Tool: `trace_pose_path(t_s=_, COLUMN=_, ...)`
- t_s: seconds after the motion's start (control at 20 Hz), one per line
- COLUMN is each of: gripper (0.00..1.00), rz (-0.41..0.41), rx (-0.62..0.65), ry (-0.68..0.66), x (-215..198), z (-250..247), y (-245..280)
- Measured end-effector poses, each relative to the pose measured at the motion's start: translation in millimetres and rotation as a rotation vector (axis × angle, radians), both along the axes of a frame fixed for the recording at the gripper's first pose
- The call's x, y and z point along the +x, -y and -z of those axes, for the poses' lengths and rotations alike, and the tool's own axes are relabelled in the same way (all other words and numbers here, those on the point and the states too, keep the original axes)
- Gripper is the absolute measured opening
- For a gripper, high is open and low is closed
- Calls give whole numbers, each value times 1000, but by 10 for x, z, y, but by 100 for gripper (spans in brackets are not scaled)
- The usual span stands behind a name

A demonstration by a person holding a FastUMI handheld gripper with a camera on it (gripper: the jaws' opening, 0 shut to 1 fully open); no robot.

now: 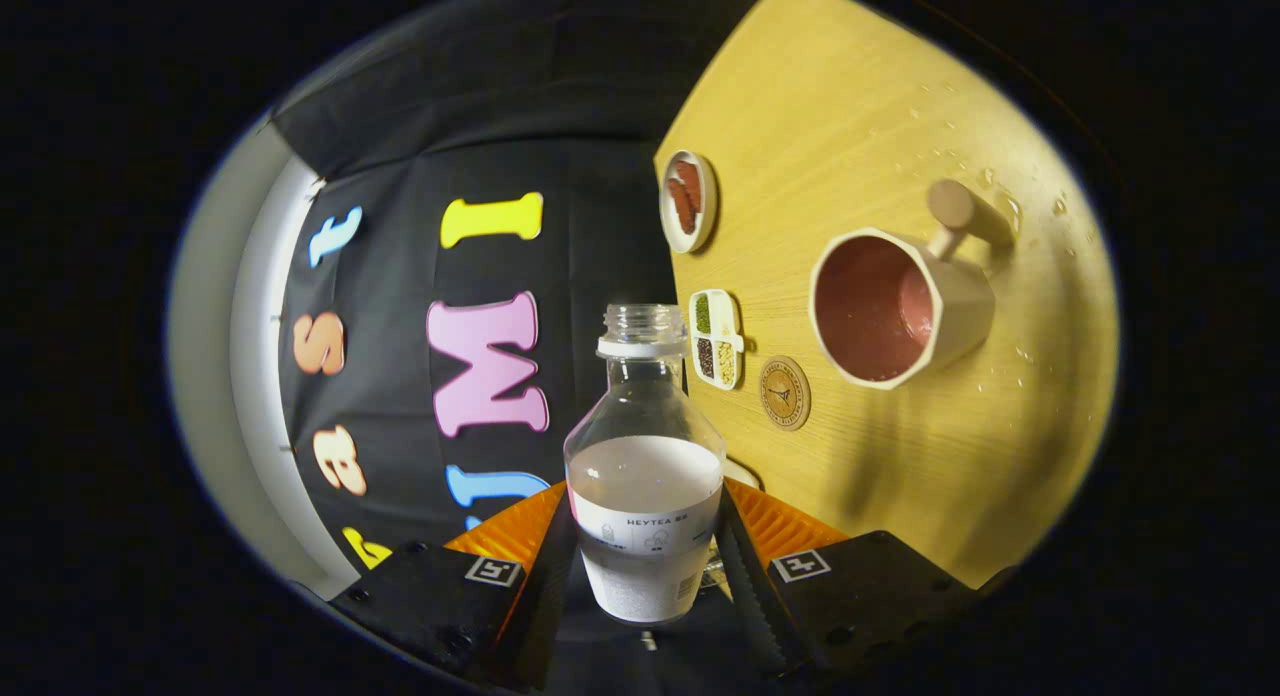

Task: Take the bottle from table, then pour the juice into the cup, finally place the bottle on the coaster

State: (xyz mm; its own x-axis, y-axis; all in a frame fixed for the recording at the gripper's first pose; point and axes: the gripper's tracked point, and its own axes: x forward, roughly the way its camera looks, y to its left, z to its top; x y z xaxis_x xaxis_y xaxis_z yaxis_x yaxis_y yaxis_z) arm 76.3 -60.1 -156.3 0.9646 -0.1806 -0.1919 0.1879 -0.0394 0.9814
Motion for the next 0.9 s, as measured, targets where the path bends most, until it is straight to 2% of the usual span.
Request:
trace_pose_path(t_s=0.15, gripper=76, rz=4, rx=-250, ry=-27, x=79, z=-117, y=18)
trace_pose_path(t_s=0.35, gripper=75, rz=74, rx=-550, ry=-37, x=110, z=-388, y=71)
trace_pose_path(t_s=0.55, gripper=75, rz=143, rx=-936, ry=-128, x=143, z=-609, y=172)
trace_pose_path(t_s=0.75, gripper=75, rz=108, rx=-1256, ry=-194, x=373, z=-833, y=85)
trace_pose_path(t_s=0.9, gripper=75, rz=128, rx=-1457, ry=-278, x=490, z=-924, y=61)
